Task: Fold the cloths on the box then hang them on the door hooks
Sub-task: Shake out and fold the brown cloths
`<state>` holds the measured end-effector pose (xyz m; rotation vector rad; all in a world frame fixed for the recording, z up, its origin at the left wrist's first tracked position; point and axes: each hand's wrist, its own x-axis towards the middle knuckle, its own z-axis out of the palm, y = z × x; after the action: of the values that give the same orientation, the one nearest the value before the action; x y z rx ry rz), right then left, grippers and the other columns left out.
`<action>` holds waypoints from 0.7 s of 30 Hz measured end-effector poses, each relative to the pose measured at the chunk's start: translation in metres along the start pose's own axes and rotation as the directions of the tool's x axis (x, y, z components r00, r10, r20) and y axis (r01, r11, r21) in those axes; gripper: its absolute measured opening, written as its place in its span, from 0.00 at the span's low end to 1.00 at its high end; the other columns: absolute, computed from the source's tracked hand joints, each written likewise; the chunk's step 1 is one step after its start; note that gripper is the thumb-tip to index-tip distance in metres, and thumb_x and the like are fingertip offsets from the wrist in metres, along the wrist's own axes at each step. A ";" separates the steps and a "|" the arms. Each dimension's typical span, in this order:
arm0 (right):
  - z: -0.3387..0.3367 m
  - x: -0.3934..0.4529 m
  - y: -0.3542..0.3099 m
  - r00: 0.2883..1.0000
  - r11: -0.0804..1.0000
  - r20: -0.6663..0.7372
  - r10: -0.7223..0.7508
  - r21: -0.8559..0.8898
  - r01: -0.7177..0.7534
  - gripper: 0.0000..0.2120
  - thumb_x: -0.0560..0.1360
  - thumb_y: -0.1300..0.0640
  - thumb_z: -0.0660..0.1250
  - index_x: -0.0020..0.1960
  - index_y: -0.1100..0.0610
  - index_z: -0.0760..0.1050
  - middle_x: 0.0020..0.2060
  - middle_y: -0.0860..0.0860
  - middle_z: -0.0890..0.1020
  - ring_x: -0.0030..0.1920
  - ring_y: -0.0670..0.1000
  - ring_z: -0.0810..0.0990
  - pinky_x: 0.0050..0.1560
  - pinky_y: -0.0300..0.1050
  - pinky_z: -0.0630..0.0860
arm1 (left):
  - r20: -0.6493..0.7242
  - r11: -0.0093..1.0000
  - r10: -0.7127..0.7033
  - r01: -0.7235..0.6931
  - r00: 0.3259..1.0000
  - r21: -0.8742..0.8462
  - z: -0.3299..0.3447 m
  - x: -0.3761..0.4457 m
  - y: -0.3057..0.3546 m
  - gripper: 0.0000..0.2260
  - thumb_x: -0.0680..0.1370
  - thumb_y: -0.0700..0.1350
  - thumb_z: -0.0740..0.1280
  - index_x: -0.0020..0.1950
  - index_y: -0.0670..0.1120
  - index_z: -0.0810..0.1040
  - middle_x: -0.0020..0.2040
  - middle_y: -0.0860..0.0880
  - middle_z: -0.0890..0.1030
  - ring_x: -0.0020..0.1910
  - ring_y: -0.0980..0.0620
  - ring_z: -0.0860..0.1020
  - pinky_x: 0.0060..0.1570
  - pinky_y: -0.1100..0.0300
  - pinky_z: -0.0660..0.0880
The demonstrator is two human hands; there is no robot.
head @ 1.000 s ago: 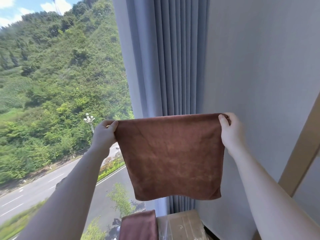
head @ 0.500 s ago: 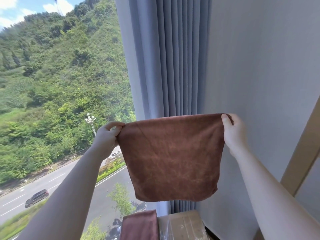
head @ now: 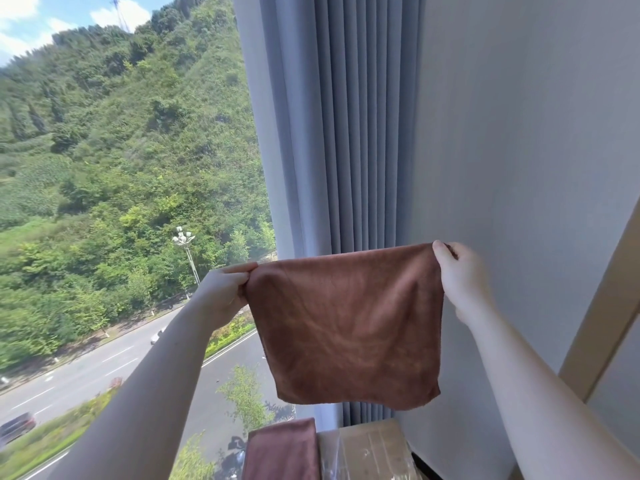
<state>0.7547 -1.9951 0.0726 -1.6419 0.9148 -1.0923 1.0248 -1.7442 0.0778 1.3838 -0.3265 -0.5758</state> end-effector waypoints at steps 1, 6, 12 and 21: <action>0.000 -0.001 -0.001 0.999 1.000 0.037 0.015 0.018 -0.015 0.21 0.82 0.47 0.64 0.43 0.65 0.73 0.34 0.53 0.71 0.36 0.53 0.70 0.39 0.47 0.68 | -0.009 1.000 0.000 0.000 1.000 -0.001 0.004 -0.002 0.000 0.15 0.81 0.27 0.59 0.64 0.34 0.78 0.56 0.34 0.82 0.49 0.41 0.81 0.42 0.54 0.81; 0.007 -0.005 -0.011 0.985 0.999 0.170 0.009 0.038 -0.015 0.11 0.79 0.50 0.69 0.46 0.57 0.82 0.41 0.51 0.84 0.43 0.54 0.82 0.48 0.51 0.81 | -0.003 0.991 0.080 -0.079 0.997 0.109 0.030 -0.019 0.004 0.11 0.79 0.33 0.69 0.60 0.39 0.81 0.56 0.37 0.83 0.56 0.41 0.83 0.57 0.51 0.80; 0.018 -0.016 -0.030 0.937 0.995 0.344 -0.064 -0.048 0.085 0.11 0.81 0.60 0.64 0.49 0.49 0.83 0.47 0.50 0.85 0.43 0.49 0.81 0.41 0.47 0.82 | 0.067 0.874 0.290 -0.293 0.955 0.388 0.058 -0.034 0.010 0.09 0.75 0.36 0.73 0.49 0.48 0.87 0.48 0.47 0.87 0.51 0.46 0.84 0.58 0.47 0.82; 0.028 -0.038 -0.047 0.860 0.999 0.509 0.021 0.031 -0.043 0.13 0.81 0.65 0.59 0.52 0.61 0.83 0.44 0.58 0.88 0.45 0.56 0.88 0.48 0.53 0.85 | 0.212 0.739 0.354 -0.411 0.911 0.533 0.094 -0.050 0.009 0.09 0.75 0.38 0.72 0.44 0.51 0.88 0.44 0.60 0.86 0.46 0.63 0.82 0.52 0.65 0.78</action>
<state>0.7726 -1.9391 0.1032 -1.7525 0.5602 -0.5932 0.9345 -1.7927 0.1085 1.7989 -0.9029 -0.1938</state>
